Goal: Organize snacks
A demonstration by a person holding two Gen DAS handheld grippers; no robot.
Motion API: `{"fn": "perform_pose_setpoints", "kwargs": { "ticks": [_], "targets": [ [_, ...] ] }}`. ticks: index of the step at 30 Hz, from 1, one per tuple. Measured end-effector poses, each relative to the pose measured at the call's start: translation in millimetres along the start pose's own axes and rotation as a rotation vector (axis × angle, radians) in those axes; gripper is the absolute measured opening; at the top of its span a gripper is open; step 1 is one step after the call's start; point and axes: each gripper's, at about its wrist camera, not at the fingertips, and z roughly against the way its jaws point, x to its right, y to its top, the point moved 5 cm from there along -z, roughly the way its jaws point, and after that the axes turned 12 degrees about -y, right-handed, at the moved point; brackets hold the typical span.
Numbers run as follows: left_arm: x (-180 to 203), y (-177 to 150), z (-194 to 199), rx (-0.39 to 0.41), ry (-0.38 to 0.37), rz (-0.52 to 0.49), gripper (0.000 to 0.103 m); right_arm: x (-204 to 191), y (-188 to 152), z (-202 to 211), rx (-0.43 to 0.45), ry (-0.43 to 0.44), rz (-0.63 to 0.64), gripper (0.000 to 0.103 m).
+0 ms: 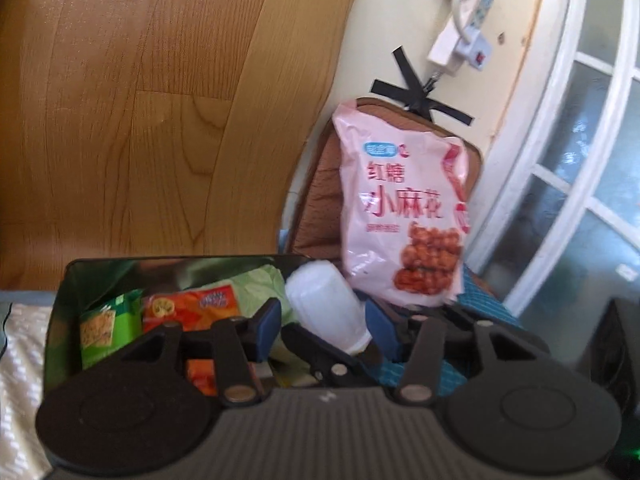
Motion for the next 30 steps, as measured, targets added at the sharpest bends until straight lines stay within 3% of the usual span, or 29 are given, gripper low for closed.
{"fn": "perform_pose_setpoints", "kwargs": {
  "ticks": [1,2,7,13,17,22,30],
  "targets": [
    [-0.4,-2.4,-4.1,0.008,0.006,-0.005,0.061,1.9,-1.5,-0.4,0.002,0.006,0.002,0.067],
    [-0.8,-5.7,-7.0,0.018,0.013,0.002,0.065,3.1,-1.1,1.2,0.014,0.008,0.018,0.068],
    [-1.9,-10.9,1.2,0.036,0.047,0.049,0.065,9.2,2.5,11.2,0.025,0.021,-0.023,0.073],
    [1.0,-13.8,60.8,0.065,0.178,0.056,0.070,2.7,4.1,38.6,-0.021,0.098,-0.072,0.075],
    [8.5,-33.9,98.6,0.060,0.292,0.014,0.072,4.1,-16.2,69.4,-0.094,0.140,-0.126,0.077],
    [19.5,-72.5,121.2,-0.004,0.363,0.023,0.073,7.5,-50.5,105.9,-0.195,0.165,-0.209,0.078],
    [39.7,-123.7,145.6,-0.069,0.485,0.025,0.091,6.8,-90.7,152.1,-0.324,0.156,-0.421,0.082]
  ]
}}
